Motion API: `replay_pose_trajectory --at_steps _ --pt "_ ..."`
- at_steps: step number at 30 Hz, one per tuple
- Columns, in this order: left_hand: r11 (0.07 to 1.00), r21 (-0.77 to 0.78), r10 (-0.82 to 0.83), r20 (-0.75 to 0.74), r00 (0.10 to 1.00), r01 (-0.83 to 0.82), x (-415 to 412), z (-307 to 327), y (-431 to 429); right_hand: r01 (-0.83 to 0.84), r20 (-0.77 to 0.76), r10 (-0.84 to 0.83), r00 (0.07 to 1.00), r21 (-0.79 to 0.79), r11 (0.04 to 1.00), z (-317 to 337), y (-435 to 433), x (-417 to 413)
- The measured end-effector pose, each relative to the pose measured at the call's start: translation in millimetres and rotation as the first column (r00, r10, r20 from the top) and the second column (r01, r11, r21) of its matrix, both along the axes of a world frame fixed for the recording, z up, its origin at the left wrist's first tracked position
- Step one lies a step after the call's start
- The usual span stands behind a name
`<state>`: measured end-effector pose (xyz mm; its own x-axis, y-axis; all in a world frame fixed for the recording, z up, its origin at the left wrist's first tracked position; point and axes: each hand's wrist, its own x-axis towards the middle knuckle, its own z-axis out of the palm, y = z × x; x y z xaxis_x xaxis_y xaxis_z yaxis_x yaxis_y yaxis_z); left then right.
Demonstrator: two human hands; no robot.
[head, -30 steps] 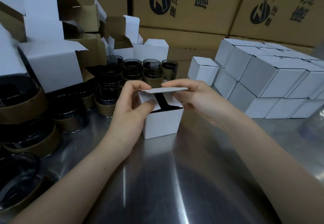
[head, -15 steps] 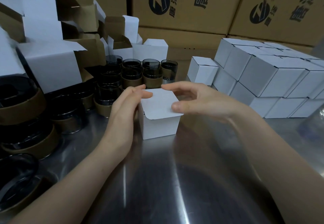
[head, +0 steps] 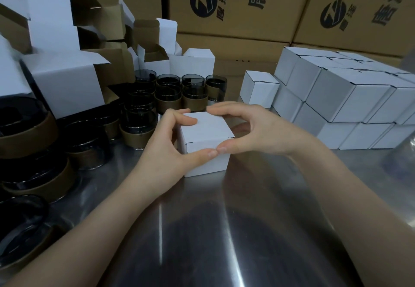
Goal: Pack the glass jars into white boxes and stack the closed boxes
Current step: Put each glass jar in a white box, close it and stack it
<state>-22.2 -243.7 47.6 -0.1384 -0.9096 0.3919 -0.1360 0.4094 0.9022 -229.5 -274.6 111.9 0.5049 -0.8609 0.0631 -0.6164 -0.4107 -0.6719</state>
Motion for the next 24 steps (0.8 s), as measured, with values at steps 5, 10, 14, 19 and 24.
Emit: replay_pose_trajectory --at_steps 5,10,14,19,24 --pt "0.999 -0.033 0.037 -0.003 0.999 -0.037 1 0 -1 0.020 0.012 -0.019 1.000 -0.073 0.997 -2 1 2" --pt "0.998 -0.023 0.060 0.009 0.998 -0.060 0 3 1 0.012 0.094 -0.004 0.996 -0.081 0.997 -4 0 0" --pt "0.998 0.001 0.059 -0.055 0.997 -0.059 -2 8 3 -0.014 0.223 0.022 0.975 -0.034 0.999 -6 -1 0" --pt "0.999 0.018 0.043 -0.127 0.991 -0.041 -6 13 5 -0.008 0.267 0.015 0.964 -0.027 1.000 -6 -2 1" --pt "0.999 0.032 0.028 -0.157 0.987 -0.024 -7 14 6 -0.023 0.289 0.027 0.957 -0.018 1.000 -7 -4 -1"
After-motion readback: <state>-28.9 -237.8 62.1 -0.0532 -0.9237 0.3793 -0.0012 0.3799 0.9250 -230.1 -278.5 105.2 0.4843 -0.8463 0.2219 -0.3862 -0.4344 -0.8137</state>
